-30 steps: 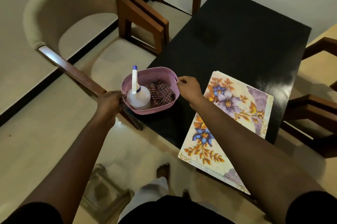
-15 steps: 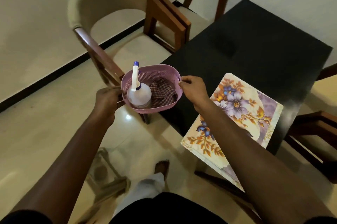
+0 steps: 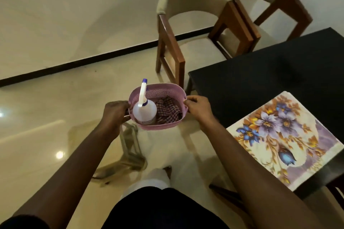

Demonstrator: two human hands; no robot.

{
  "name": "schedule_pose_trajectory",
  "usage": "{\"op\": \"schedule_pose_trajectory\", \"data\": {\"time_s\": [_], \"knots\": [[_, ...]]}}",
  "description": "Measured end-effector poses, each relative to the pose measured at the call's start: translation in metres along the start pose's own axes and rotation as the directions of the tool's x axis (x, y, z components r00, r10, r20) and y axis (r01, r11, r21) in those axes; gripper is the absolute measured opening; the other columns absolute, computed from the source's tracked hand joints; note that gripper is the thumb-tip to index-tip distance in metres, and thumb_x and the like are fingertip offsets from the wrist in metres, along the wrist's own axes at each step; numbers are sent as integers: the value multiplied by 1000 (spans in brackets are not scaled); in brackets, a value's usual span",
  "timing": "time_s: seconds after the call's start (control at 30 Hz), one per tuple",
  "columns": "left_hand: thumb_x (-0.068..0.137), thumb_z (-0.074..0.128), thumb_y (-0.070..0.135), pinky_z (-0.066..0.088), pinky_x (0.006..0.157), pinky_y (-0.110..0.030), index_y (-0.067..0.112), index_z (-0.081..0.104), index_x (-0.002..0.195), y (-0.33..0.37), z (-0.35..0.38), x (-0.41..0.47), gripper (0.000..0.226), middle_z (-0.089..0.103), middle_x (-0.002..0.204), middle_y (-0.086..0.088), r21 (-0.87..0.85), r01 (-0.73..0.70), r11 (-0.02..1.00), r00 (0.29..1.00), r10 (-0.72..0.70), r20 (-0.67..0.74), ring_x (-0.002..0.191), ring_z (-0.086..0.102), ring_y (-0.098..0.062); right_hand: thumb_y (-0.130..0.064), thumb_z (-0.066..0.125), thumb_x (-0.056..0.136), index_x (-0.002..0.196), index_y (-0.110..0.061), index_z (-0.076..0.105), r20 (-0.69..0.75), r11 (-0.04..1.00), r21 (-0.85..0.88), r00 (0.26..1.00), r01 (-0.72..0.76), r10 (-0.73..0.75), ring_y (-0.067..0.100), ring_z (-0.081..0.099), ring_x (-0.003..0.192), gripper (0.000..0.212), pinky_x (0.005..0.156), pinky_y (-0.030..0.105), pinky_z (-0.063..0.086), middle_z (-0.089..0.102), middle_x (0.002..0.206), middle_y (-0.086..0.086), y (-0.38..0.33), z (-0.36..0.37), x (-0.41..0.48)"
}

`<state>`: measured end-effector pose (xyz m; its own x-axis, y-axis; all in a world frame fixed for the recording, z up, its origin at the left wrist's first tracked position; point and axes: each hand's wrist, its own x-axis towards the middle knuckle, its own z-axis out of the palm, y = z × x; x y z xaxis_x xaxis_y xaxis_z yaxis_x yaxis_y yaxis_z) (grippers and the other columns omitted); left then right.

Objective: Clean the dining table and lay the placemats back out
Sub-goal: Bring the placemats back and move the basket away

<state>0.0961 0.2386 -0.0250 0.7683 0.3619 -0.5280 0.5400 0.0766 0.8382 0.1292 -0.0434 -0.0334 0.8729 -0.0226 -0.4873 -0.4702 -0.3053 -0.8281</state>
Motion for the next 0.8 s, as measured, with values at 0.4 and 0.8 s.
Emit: {"op": "schedule_pose_trajectory", "data": {"time_s": [0.4, 0.8], "knots": [[91, 65, -1, 61, 79, -44, -6, 77, 99, -70, -146, 5, 15, 76, 104, -29, -89, 135, 987, 971, -150, -184, 94, 72, -38, -18, 70, 94, 92, -25, 77, 150, 984, -177, 989, 30, -3, 16, 73, 91, 10, 87, 45, 64, 77, 92, -3, 8, 161, -5], [90, 63, 8, 62, 78, -42, 1, 80, 101, -139, -267, 91, 21, 76, 108, -25, -138, 299, 944, 937, -318, -142, 108, 73, -37, -13, 78, 89, 118, -11, 77, 223, 951, -230, 939, -208, 260, 10, 68, 91, 28, 95, 40, 60, 71, 91, -12, 20, 308, 21]]}}
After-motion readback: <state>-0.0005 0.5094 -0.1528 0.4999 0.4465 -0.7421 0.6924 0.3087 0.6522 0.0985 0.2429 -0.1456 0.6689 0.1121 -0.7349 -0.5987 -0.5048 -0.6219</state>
